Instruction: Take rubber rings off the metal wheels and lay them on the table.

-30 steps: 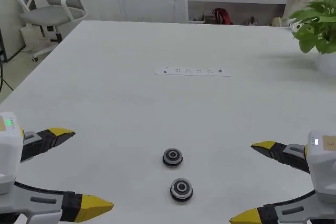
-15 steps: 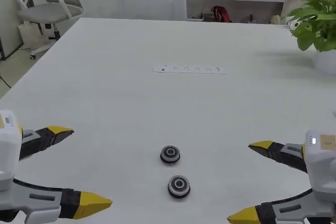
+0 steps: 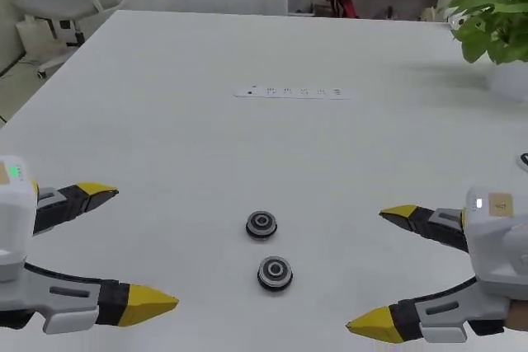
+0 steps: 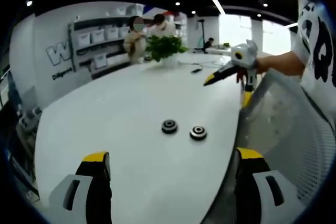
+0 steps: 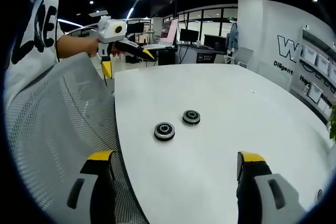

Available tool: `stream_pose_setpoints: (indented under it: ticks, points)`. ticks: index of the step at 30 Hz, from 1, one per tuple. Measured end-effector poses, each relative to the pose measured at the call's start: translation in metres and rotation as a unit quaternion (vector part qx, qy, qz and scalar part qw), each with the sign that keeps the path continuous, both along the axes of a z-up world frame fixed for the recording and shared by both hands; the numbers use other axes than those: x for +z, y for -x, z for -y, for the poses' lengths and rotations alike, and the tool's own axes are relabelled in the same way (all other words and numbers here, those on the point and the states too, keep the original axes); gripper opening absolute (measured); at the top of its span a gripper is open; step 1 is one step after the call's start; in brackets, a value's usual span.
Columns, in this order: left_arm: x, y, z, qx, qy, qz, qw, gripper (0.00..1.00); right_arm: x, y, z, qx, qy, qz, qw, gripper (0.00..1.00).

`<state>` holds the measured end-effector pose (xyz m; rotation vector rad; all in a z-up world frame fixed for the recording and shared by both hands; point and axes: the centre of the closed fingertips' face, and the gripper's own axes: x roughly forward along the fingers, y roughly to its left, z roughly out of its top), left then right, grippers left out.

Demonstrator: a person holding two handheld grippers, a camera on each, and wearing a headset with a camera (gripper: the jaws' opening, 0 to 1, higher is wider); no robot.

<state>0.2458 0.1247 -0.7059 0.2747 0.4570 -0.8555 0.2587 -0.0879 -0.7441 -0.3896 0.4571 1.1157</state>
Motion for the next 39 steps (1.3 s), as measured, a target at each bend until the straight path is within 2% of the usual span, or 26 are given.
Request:
stream_pose_setpoints:
  ticks: [6,9,13,30,39]
  points:
    - [0.0,-0.003,0.001,-0.003,0.0,0.0,1.0,1.0,0.0,-0.001,0.002,-0.002,-0.003,0.001,1.0,0.92]
    - [-0.002,-0.005,0.001,-0.005,-0.006,0.003,1.0,1.0,-0.001,-0.001,0.004,-0.003,-0.004,0.0,1.0,0.92]
    - [-0.001,-0.009,0.0,-0.001,0.001,0.003,1.0,1.0,-0.003,-0.001,0.006,-0.005,-0.003,-0.002,1.0,0.92]
    - [0.004,-0.011,0.0,-0.003,-0.003,0.012,0.9999,1.0,0.001,-0.01,0.004,-0.006,-0.016,0.005,0.9998,0.9]
    - [-0.006,-0.009,0.006,-0.015,-0.008,0.002,0.9999,0.99,-0.004,-0.012,-0.007,0.016,-0.013,0.003,0.9998,0.87]
